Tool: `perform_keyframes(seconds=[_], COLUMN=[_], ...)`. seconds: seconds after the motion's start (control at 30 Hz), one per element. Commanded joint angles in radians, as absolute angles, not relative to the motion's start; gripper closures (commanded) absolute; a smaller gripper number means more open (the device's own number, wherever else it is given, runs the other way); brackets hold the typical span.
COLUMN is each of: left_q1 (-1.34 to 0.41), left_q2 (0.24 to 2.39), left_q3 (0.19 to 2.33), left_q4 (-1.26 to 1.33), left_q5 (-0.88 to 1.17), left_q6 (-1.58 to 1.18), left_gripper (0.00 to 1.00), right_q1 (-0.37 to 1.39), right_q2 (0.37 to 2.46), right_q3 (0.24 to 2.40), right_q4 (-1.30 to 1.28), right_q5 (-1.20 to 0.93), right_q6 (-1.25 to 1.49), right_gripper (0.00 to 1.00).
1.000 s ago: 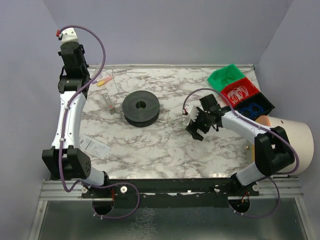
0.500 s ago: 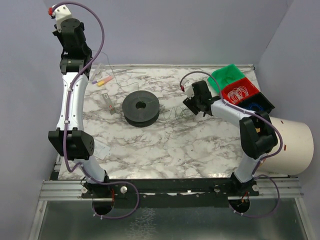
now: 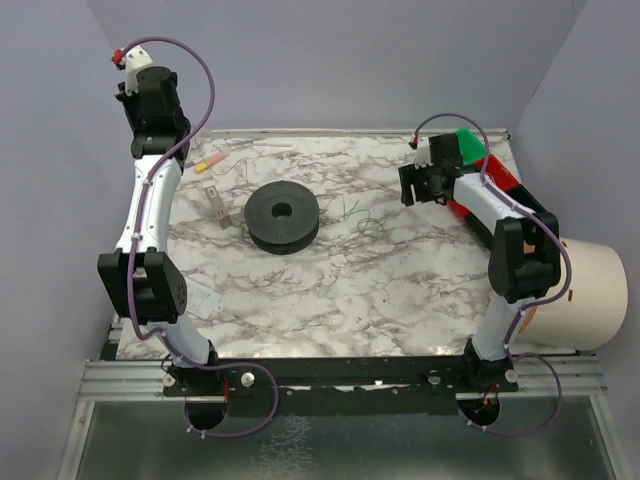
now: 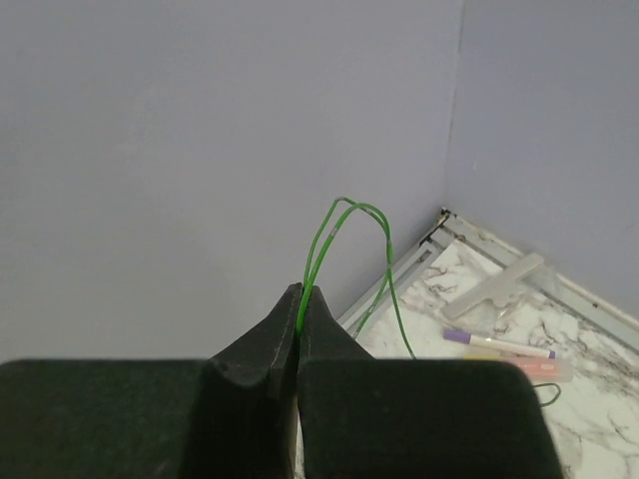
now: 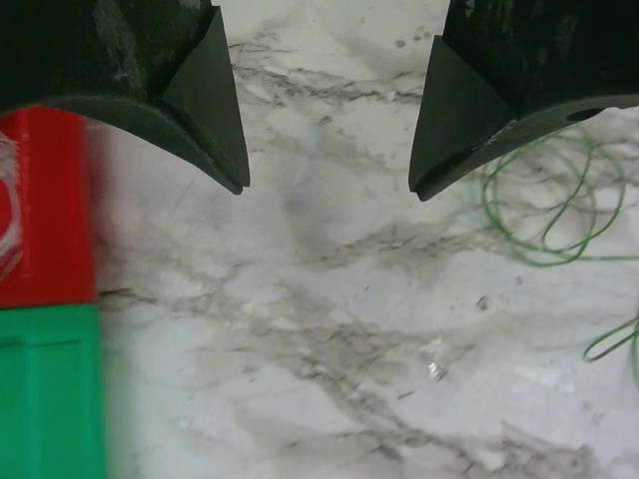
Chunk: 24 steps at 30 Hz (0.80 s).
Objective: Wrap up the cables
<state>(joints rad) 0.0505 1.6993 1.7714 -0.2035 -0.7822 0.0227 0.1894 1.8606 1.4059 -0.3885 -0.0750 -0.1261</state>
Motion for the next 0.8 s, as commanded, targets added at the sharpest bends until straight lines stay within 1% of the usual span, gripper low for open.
perform_keyframes(seconds=[0.0,0.1,0.17,0.2,0.43,0.5,0.77], left_q1=[0.058,0.059,0.058,0.059,0.059,0.058,0.058], left_q2=[1.649,1.645,1.633,1.626,1.605,1.603,1.597], left_q3=[1.735,1.718,1.692,1.678,1.624,1.615,1.608], left_q4=[-0.173,-0.179,-0.173,-0.170,-0.188,-0.186,-0.195], left_q5=[-0.778,-0.773,-0.767,-0.761,-0.720,-0.717,-0.700], left_q6=[0.008,0.004,-0.016,-0.027,-0.073,-0.074,-0.095], left_gripper=[1.00,1.00,1.00,1.00,1.00,1.00,1.00], right_q1=[0.210,0.210,0.210,0.210,0.210,0.210,0.211], right_q2=[1.838,1.860,1.891,1.903,1.907,1.894,1.917], right_q3=[1.373,1.366,1.360,1.349,1.315,1.304,1.262], right_q4=[-0.538,-0.608,-0.640,-0.642,-0.635,-0.636,-0.587], right_q5=[-0.362,-0.448,-0.507,-0.525,-0.635,-0.670,-0.588], right_q6=[-0.065,-0.098,-0.117,-0.119,-0.113,-0.124,-0.103], right_gripper=[0.32,0.37,0.43,0.44,0.44,0.47,0.48])
